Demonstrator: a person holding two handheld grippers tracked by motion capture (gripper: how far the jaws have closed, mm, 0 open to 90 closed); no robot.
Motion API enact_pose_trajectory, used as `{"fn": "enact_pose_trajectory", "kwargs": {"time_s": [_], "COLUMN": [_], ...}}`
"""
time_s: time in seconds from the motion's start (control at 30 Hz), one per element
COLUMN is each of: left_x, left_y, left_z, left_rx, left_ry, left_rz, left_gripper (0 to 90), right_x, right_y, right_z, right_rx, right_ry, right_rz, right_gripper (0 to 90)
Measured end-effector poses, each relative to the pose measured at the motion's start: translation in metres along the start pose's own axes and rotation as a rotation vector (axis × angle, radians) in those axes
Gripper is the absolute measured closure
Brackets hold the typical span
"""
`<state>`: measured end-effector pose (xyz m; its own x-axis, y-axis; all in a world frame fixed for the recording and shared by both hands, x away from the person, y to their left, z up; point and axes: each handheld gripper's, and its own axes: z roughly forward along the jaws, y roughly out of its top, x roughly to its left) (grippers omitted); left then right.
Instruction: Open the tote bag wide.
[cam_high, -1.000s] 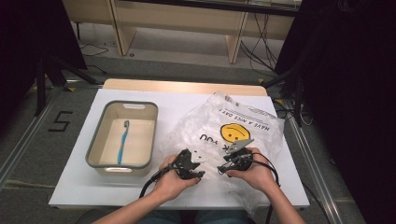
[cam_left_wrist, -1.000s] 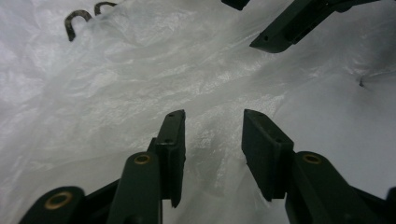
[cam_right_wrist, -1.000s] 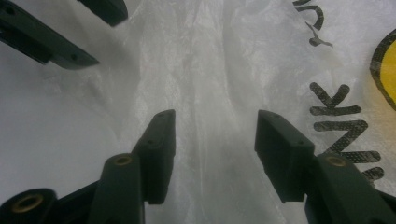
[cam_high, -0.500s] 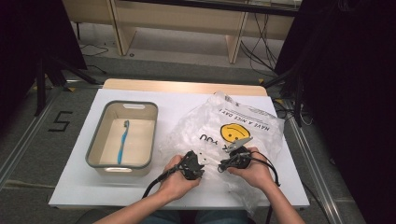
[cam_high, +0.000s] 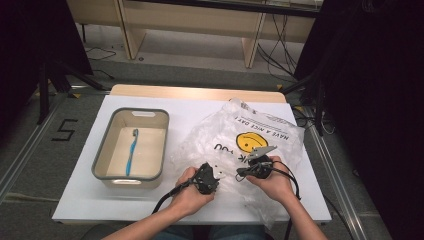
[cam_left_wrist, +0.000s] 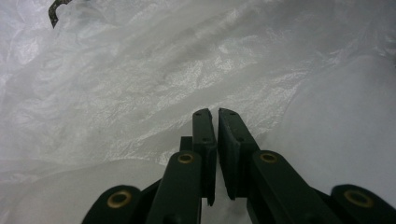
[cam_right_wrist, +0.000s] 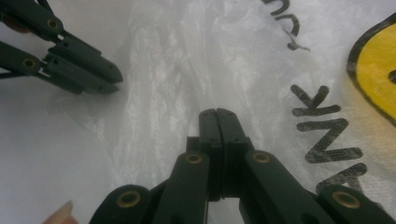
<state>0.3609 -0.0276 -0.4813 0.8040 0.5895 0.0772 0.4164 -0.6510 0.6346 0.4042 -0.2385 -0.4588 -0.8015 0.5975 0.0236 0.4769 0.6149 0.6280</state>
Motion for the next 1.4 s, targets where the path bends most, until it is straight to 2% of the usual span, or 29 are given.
{"fn": "enact_pose_trajectory", "kwargs": {"time_s": [0.3,0.5,1.07,1.4], "left_x": [0.0,-0.001,-0.002,-0.003], "left_y": [0.0,0.0,0.0,0.0], "left_z": [0.0,0.0,0.0,0.0], "left_rx": [0.002,0.001,0.002,0.004], "left_ry": [0.002,0.005,0.02,0.022], "left_rz": [0.004,0.007,0.024,0.03], "left_gripper": [84.5,83.9,83.7,83.5], "right_x": [-0.003,-0.004,-0.002,-0.001], "right_y": [0.003,0.008,0.02,0.029], "right_z": [-0.018,-0.03,-0.045,-0.05], "right_rx": [-0.142,-0.221,-0.339,-0.387], "right_ry": [-0.066,-0.127,-0.232,-0.26], "right_rz": [0.013,0.014,0.027,0.034], "right_gripper": [90.0,90.0,90.0,90.0]}}
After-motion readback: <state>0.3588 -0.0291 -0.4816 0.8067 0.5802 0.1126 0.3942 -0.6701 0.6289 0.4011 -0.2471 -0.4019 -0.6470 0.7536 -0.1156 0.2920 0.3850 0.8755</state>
